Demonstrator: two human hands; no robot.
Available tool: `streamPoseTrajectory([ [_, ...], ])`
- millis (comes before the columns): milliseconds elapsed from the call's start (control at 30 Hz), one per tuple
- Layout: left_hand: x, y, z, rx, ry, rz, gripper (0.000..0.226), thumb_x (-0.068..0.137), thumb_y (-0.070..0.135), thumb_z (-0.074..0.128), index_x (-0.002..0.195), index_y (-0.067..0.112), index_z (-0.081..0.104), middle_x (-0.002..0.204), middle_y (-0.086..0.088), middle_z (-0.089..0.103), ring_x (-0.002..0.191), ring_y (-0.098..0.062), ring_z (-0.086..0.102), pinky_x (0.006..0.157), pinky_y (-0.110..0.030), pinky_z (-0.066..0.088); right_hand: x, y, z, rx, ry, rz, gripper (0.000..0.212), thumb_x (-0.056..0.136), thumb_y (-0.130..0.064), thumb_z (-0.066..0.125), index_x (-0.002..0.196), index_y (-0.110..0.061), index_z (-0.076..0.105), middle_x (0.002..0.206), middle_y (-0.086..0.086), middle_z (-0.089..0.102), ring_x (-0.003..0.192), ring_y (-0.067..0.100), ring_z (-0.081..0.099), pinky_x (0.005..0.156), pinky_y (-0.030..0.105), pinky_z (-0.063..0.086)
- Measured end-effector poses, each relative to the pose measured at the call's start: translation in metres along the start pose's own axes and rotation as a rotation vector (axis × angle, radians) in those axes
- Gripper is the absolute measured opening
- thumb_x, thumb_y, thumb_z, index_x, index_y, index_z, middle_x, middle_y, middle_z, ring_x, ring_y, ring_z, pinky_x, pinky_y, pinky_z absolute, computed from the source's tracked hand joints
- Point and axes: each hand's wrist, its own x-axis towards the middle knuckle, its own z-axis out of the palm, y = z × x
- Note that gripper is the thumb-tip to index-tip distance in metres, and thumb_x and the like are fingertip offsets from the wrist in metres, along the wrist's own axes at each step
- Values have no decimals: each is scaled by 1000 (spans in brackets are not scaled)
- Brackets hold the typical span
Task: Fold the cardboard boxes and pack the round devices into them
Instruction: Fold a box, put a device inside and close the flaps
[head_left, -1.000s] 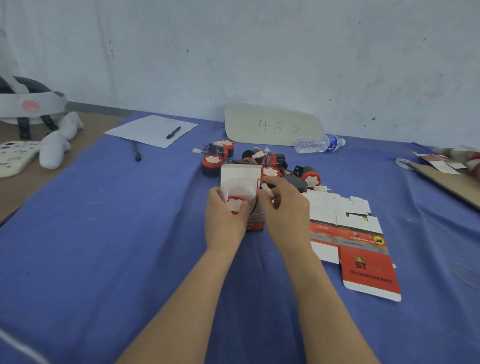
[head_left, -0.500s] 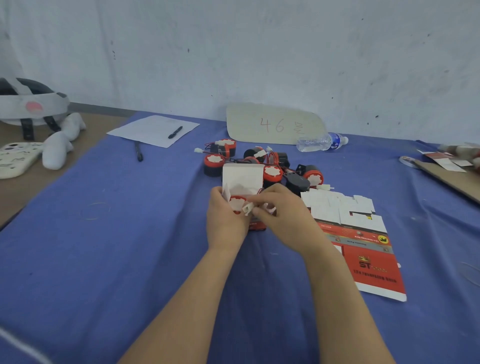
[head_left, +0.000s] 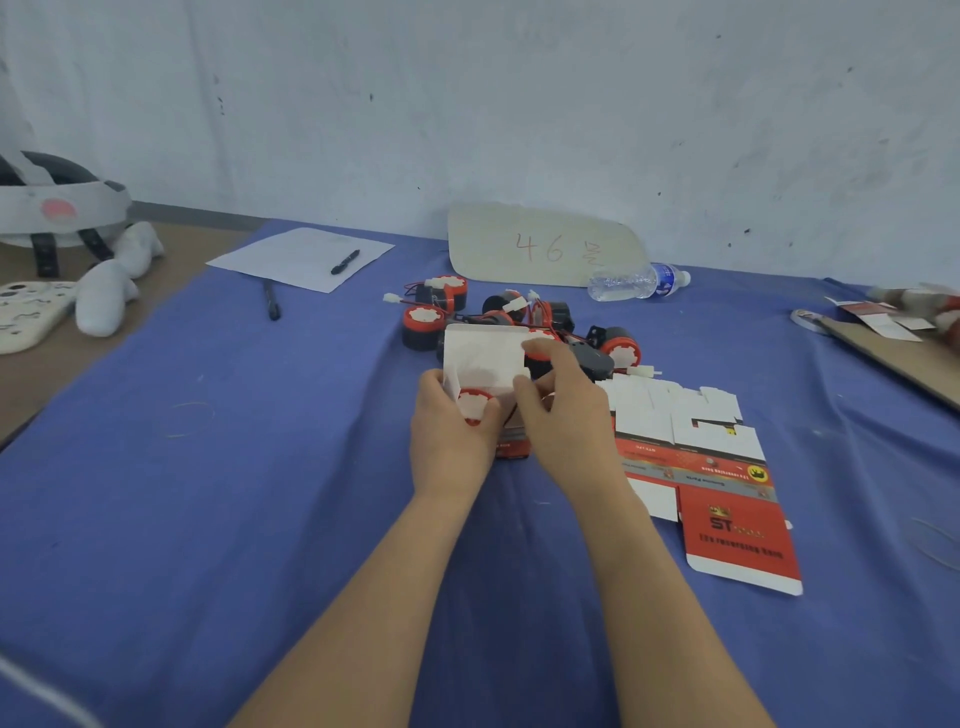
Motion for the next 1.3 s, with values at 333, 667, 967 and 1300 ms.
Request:
streamPoseTrajectory([
  [333, -4, 3, 4, 40, 15, 41, 41, 84, 32, 69, 106, 26, 35, 107, 4, 55, 97, -19, 59, 77, -38, 55, 8, 6, 15, -35, 103, 199, 20, 93, -21, 59, 111, -19, 49, 87, 0, 65, 74, 11, 63, 59, 17, 49],
  [667, -6, 2, 5, 39, 6, 35, 45, 81, 34, 71, 108, 25, 37, 108, 5, 53, 100, -18, 56, 77, -36, 53, 5, 13, 15, -416, 57, 77, 22, 95, -29, 55, 107, -17, 69, 113, -1, 52, 105, 14, 46, 76, 22, 37],
  [967, -5, 2, 5, 59, 12, 24, 43, 82, 27, 70, 110, 21, 39, 114, 0, 55, 104, -21, 56, 81, -41, 54, 3, 13, -1, -374, 120, 110, 28, 97, -17, 45, 122, -19, 58, 104, 8, 65, 97, 24, 55, 84, 37, 46],
  [1300, -6, 2, 5, 55, 10, 21, 47, 83, 29, 70, 117, 19, 40, 118, 0, 55, 108, -21, 55, 84, -44, 54, 7, 24, -1, -327, 19, 197, 21, 92, -25, 55, 97, -20, 74, 122, 3, 58, 113, 23, 48, 93, 34, 42],
])
